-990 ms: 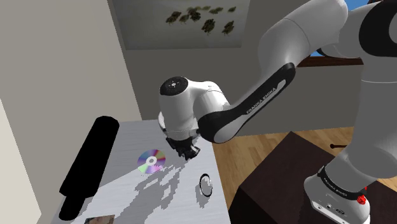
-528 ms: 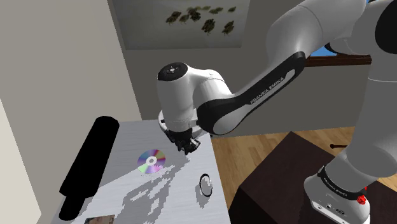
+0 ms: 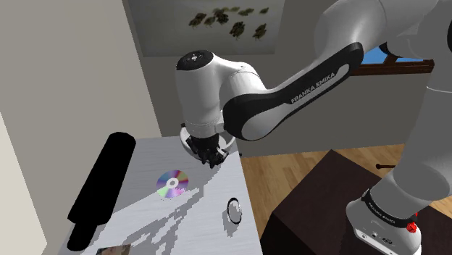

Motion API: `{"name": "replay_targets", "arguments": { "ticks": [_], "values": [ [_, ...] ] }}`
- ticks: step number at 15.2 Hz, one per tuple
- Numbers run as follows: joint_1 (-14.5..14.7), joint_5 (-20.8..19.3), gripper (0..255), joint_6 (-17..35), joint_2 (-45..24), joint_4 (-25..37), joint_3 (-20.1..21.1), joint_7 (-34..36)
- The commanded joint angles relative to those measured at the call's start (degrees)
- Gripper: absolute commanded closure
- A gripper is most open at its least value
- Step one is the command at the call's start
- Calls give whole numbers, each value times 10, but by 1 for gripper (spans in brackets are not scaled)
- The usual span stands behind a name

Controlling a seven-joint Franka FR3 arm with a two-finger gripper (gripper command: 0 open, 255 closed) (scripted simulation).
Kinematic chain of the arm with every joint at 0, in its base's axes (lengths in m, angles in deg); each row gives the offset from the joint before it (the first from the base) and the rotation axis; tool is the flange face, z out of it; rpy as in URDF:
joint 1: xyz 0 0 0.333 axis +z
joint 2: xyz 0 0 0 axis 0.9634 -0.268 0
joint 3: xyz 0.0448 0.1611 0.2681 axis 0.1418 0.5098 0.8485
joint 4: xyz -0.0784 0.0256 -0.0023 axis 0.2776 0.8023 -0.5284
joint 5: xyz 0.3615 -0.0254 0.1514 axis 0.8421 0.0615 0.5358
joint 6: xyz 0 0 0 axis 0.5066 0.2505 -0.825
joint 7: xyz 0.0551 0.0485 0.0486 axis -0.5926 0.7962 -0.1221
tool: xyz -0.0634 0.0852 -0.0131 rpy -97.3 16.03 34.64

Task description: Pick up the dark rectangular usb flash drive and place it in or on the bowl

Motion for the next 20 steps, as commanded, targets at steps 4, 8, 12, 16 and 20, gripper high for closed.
{"name": "replay_targets", "arguments": {
  "ticks": [4, 8, 12, 16, 20],
  "values": [
    [-12, 24, 255, -29, 21, 19, 16, -17],
    [-21, 41, 255, -53, 35, 37, 26, -30],
    [-24, 30, 255, -68, 20, 64, 14, -49],
    [-20, 0, 255, -88, -22, 118, -16, -82],
    [-10, -28, 255, -113, -69, 184, -46, -117]
  ]
}}
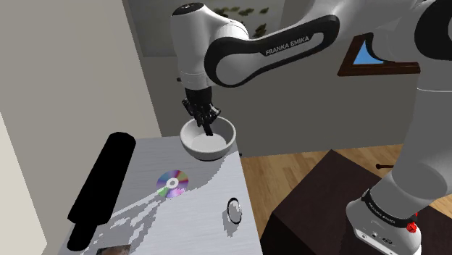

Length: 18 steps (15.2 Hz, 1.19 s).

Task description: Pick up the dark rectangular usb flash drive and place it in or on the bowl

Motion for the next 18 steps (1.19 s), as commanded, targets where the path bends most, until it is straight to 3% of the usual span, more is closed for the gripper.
{"name": "replay_targets", "arguments": {
  "ticks": [1, 18],
  "values": [
    [15, -22, 255, -18, -37, 51, -21, -20],
    [21, -61, 255, 68, -74, -14, -48, 13]
  ]
}}
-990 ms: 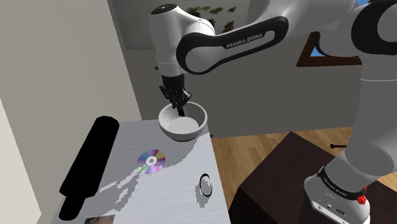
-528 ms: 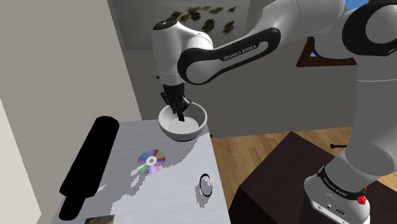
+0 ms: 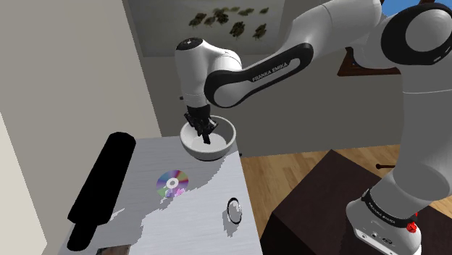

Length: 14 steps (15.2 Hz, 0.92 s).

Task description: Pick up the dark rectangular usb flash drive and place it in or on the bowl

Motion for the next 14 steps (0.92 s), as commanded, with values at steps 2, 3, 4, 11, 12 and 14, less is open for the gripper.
{"name": "replay_targets", "arguments": {
  "ticks": [2, 3, 4, 11, 12, 14],
  "values": [
    [1, -1, 255, 1, -1, -1, -1, 1],
    [1, -1, 255, 1, -1, -1, -1, 1],
    [1, -1, 255, 1, -1, -1, -1, 1],
    [1, -1, 0, 1, -1, -1, -1, 1],
    [-1, 7, 0, -12, 7, 8, 5, -4],
    [-2, 21, 0, -41, 21, 27, 16, -13]
  ]
}}
